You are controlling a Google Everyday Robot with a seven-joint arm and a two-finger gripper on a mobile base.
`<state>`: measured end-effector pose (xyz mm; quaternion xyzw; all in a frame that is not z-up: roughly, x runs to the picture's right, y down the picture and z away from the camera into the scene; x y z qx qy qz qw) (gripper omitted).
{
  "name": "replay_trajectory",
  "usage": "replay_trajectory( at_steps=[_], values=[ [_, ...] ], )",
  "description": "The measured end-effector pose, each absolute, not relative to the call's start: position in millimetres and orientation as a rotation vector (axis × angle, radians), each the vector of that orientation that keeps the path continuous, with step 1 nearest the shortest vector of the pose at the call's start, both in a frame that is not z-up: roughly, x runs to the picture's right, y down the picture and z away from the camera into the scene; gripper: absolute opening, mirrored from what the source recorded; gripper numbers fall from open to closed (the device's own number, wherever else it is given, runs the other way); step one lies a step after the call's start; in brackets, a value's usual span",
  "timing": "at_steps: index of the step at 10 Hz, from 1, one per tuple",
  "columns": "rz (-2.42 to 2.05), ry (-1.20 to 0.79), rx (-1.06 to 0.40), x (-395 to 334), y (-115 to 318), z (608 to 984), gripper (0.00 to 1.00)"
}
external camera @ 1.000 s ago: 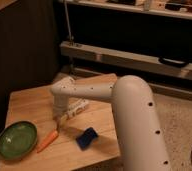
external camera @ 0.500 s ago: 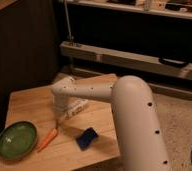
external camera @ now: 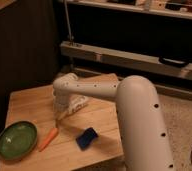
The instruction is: Stand the bottle upright
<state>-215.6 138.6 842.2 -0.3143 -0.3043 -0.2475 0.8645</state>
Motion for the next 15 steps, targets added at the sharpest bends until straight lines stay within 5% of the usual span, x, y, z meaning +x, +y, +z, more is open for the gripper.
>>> replay_trajectory(
  at_steps=[6,15],
  values=[
    [-0.350,-0.881,-0.678,-199.0,88.7,794.3,0.30],
    [-0.280,-0.959,-0.826,-151.0,57.7,756.7,0.30]
  ],
)
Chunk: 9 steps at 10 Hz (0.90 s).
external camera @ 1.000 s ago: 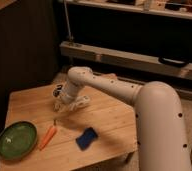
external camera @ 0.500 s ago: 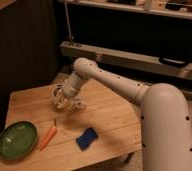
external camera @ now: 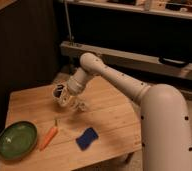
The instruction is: Stand the bottle upright
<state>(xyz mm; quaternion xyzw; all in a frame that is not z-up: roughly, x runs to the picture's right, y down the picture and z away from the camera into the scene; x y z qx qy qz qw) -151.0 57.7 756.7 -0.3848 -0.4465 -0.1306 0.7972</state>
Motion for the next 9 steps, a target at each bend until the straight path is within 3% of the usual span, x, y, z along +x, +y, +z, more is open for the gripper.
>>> replay_trajectory(
  at_steps=[9],
  values=[
    [-0.244,-0.989,-0.906,-116.4,45.7,741.2,0.30]
  ],
)
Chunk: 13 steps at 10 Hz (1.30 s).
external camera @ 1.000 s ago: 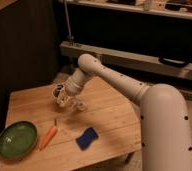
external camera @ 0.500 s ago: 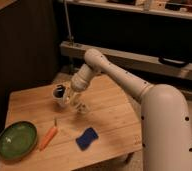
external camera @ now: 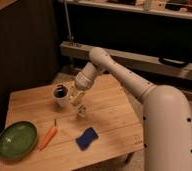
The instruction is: Stand the bottle upright
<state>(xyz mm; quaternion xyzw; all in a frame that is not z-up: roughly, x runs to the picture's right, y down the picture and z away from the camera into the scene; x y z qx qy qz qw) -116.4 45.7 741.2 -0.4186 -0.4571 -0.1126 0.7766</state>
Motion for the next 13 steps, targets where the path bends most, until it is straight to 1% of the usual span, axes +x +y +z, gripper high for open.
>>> replay_trajectory(
  at_steps=[6,12,13],
  values=[
    [-0.236,-0.955,-0.931,-99.6,47.3,740.2,0.30],
    [-0.200,-1.043,-0.899,-94.7,45.4,740.3,0.30],
    [-0.201,-1.042,-0.893,-94.0,45.3,740.0,0.36]
  ],
)
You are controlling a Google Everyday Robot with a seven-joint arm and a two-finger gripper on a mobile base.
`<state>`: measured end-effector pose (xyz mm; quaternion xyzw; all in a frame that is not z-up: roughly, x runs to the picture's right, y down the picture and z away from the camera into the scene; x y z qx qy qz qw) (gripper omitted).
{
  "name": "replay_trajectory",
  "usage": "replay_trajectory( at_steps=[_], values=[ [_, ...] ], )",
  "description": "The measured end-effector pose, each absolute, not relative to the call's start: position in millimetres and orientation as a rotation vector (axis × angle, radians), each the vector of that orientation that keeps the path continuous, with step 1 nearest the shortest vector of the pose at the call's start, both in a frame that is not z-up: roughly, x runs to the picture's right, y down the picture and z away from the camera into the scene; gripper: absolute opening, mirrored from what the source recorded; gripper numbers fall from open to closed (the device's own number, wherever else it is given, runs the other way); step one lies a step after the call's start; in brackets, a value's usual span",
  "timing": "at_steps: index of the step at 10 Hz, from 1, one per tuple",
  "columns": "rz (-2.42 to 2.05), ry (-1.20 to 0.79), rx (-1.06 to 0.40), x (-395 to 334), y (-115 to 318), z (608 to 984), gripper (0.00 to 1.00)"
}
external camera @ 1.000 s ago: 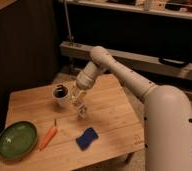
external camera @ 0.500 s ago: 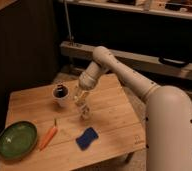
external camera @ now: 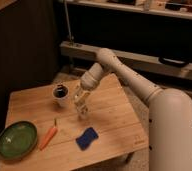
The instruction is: Stand the bottle upright
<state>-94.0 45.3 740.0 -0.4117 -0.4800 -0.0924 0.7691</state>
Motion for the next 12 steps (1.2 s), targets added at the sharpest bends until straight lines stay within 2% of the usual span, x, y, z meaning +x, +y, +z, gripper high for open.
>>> replay_trajectory(
  at_steps=[2,4,5,10,12],
  values=[
    [-0.215,-1.020,-0.880,-94.7,42.3,736.9,0.52],
    [-0.214,-1.019,-0.879,-95.9,43.7,737.0,0.74],
    [-0.213,-1.019,-0.877,-95.8,43.4,736.4,0.79],
    [-0.220,-1.012,-0.871,-96.4,42.5,735.8,0.80],
    [-0.291,-0.918,-0.884,-95.9,43.7,736.6,0.80]
  ],
)
